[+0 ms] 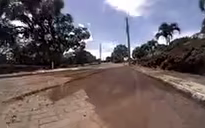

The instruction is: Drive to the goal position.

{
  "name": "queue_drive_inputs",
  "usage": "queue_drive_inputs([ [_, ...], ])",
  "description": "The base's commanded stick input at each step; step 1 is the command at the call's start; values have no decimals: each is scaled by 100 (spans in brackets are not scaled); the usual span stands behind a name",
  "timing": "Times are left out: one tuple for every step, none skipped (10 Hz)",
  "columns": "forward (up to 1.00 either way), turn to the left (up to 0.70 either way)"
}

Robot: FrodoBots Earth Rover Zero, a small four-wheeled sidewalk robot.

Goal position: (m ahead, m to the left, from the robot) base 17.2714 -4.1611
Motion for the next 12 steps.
queue_drive_inputs([
  [50,0],
  [50,9],
  [50,21],
  [50,12],
  [50,0],
  [50,0],
  [50,0],
  [50,0],
  [50,0],
  [50,0],
  [50,0],
  [50,0],
])
